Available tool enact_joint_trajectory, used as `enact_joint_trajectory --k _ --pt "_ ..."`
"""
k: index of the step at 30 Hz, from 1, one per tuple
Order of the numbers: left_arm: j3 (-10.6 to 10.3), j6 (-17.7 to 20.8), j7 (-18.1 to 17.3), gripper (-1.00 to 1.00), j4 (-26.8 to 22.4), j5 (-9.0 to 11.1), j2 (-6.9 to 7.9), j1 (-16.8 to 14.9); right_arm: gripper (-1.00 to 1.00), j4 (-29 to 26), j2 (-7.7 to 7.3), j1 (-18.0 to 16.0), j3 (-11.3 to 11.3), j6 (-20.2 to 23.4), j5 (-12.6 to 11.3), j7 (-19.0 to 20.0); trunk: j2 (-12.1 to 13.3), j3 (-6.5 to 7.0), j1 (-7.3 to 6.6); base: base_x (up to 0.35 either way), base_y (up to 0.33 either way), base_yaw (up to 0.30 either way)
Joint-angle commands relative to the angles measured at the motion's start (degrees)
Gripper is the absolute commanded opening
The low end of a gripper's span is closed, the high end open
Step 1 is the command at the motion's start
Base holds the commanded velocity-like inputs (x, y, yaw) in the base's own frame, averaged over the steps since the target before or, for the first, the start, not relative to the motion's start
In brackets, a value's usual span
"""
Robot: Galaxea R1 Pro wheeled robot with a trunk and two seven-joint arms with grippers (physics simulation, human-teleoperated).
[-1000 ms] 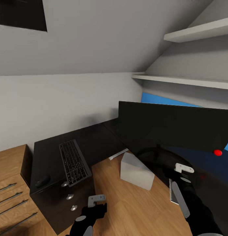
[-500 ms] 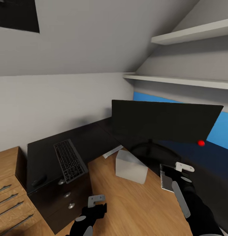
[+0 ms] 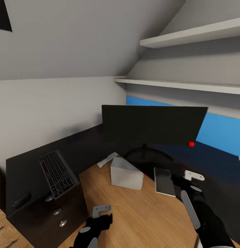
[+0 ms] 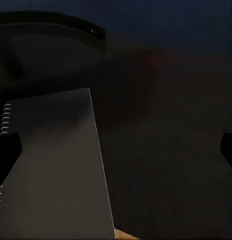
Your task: In the bedroom, organize the workspace by keeping the computer under the desk, ensuring the monitor is on the desk, placing the keyboard on the desk next to the monitor, placing the mouse on the desk next to the keyboard, moving the folder from the swivel chair onto the desk next to the mouse, stacking the notebook on top of the folder with the pen on top of the notebook, and positioning the swivel chair next to the desk.
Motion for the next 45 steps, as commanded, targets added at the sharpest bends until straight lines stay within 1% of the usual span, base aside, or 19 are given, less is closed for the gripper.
enact_joint_trajectory --k 1,10,28,29,31,32,33,34,35,36,37,38,41,42,45 --pt "-0.11 0.11 0.52 1.00 -0.09 0.55 0.01 -0.04 1.00 -0.08 -0.02 -0.04 0.08 0.15 -0.59 -0.45 -0.04 -0.07 0.00 0.000 0.000 -0.125" --pt "-0.01 0.05 0.55 1.00 -0.09 0.75 0.05 -0.04 1.00 -0.05 0.40 -0.05 0.07 0.14 -0.59 -0.45 -0.04 -0.08 0.00 -0.007 0.006 -0.037" --pt "0.15 0.04 0.56 1.00 -0.21 0.72 0.03 -0.04 1.00 0.06 0.45 -0.03 0.07 0.28 -0.75 -0.36 -0.04 -0.08 0.00 0.000 0.000 -0.001" --pt "0.19 0.02 0.61 1.00 -0.34 0.69 -0.03 -0.04 1.00 -0.05 0.24 0.25 -0.02 1.20 -6.26 -0.12 -0.44 -0.26 0.22 0.000 0.000 0.000" --pt "0.21 0.02 0.66 1.00 -0.34 0.67 -0.03 -0.04 1.00 -0.12 0.19 0.40 -0.02 1.74 -7.73 -0.11 -1.25 -0.62 0.66 0.000 0.000 0.000" --pt "0.25 0.02 0.69 1.00 -0.35 0.66 -0.03 -0.04 1.00 -0.17 0.16 0.50 -0.05 2.22 -9.46 -0.11 -1.65 -0.79 0.88 0.000 0.000 0.000" --pt "0.32 0.02 0.73 1.00 -0.35 0.64 -0.03 -0.04 1.00 -0.18 0.10 0.69 -0.13 4.11 -19.73 -0.10 -2.05 -0.97 1.10 0.000 0.000 0.000" --pt "0.32 0.02 0.73 1.00 -0.35 0.64 -0.03 -0.04 1.00 -0.12 0.09 0.71 -0.15 4.66 -21.35 -0.10 -2.45 -1.15 1.32 0.000 0.000 0.000" --pt "0.32 0.02 0.73 1.00 -0.35 0.64 -0.03 -0.04 1.00 0.01 0.04 0.73 -0.21 5.98 -24.77 -0.13 -2.85 -1.33 1.54 0.000 0.000 0.000" --pt "0.33 0.02 0.73 1.00 -0.35 0.64 -0.03 -0.04 1.00 0.18 -0.12 0.74 -0.84 8.02 -29.71 -0.16 -3.25 -1.51 1.76 0.000 0.000 0.000" --pt "0.33 0.02 0.74 1.00 -0.35 0.64 -0.03 -0.04 1.00 0.22 -0.23 0.77 -1.29 8.64 -31.21 -0.17 -3.65 -1.69 1.98 0.000 0.000 0.000" --pt "0.33 0.02 0.74 1.00 -0.32 0.64 -0.06 -0.04 1.00 0.30 -0.48 0.91 -2.52 9.84 -33.98 -0.17 -4.05 -1.87 2.20 0.000 0.000 0.000" --pt "0.30 0.02 0.74 1.00 -0.29 0.64 -0.09 -0.04 1.00 0.47 -0.71 1.41 -4.48 11.36 -37.38 -0.18 -5.26 -2.41 2.86 0.000 0.000 0.000" --pt "0.28 0.02 0.75 1.00 -0.25 0.64 -0.10 -0.04 1.00 0.56 -0.80 1.73 -5.52 12.20 -39.20 -0.15 -5.66 -2.59 3.08 0.000 0.000 0.000" --pt "0.26 0.02 0.78 1.00 -0.21 0.64 -0.11 -0.04 1.00 0.63 -0.88 2.03 -6.60 13.05 -41.40 -0.13 -6.86 -3.13 3.74 0.000 0.000 0.000"
